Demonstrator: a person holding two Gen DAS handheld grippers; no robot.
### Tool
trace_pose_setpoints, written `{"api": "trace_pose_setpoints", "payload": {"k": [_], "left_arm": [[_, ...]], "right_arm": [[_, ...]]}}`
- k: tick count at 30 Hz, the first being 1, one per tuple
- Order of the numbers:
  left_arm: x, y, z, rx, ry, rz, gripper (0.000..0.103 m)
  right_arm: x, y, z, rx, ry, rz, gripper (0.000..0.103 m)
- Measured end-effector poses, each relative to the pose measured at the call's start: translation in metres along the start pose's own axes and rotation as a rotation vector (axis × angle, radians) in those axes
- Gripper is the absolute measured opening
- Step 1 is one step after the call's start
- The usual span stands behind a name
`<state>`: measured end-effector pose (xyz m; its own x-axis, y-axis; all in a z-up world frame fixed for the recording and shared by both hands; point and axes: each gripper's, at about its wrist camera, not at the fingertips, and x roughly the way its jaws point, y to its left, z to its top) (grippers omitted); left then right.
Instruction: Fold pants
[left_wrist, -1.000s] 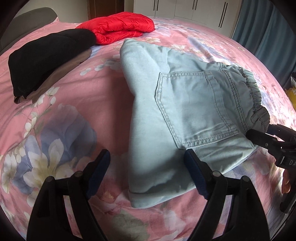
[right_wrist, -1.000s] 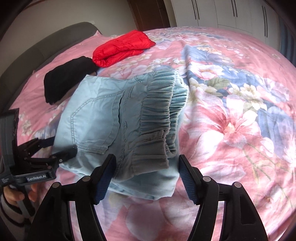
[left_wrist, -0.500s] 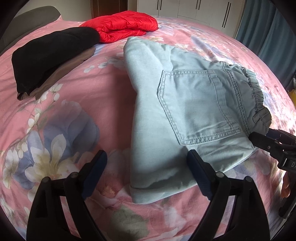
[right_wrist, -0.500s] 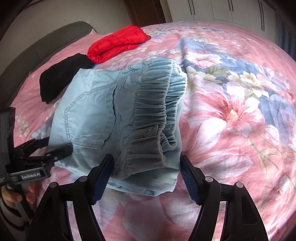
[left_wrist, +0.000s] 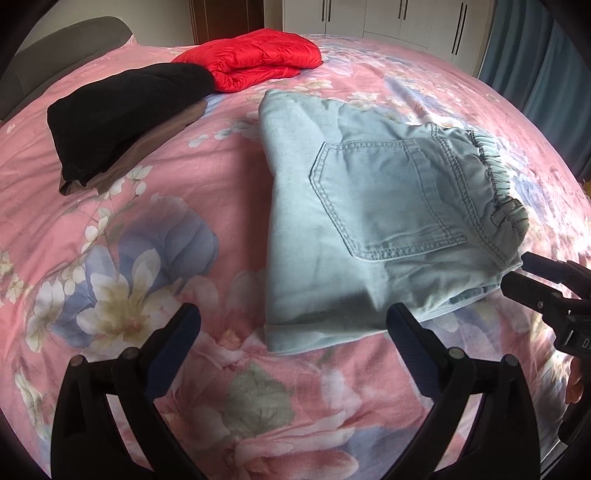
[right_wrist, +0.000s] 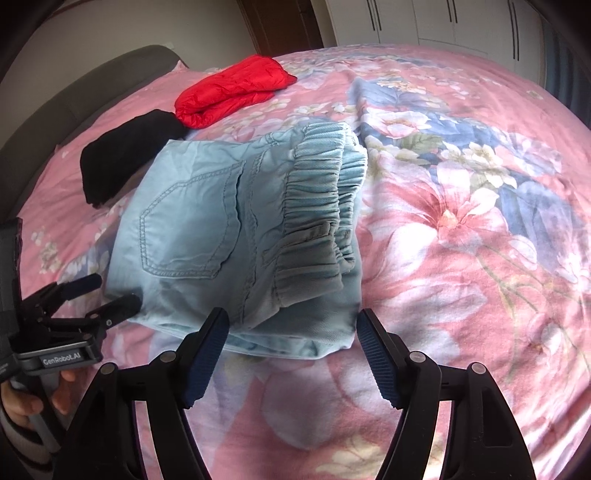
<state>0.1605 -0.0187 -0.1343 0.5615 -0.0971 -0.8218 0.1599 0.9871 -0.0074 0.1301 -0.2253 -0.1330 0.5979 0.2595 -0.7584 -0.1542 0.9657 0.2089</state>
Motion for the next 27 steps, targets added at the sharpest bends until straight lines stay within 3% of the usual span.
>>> {"api": "trace_pose_setpoints", "payload": {"k": [11, 15, 19, 21, 27], "left_arm": [[-0.058, -0.011, -0.016, 0.006, -0.065, 0.035, 0.102], [-0.082, -0.013, -0.018, -0.003, -0.089, 0.033, 0.102], [-0.103, -0.018, -0.022, -0.002, -0.108, 0.077, 0.102], [-0.115, -0.02, -0.025, -0.001, -0.125, 0.071, 0.102], [-0.142, -0.023, -0.032, -0.002, -0.156, 0.086, 0.102]], "right_arm": [[-0.049, 0.027, -0.016, -0.072, -0.055, -0.026, 0.072], [-0.065, 0.034, -0.019, -0.086, -0.083, -0.03, 0.088], [-0.078, 0.04, -0.021, -0.099, -0.101, -0.032, 0.09], [-0.087, 0.044, -0.024, -0.109, -0.115, -0.032, 0.1], [-0.108, 0.056, -0.028, -0.144, -0.145, -0.04, 0.102]]}}
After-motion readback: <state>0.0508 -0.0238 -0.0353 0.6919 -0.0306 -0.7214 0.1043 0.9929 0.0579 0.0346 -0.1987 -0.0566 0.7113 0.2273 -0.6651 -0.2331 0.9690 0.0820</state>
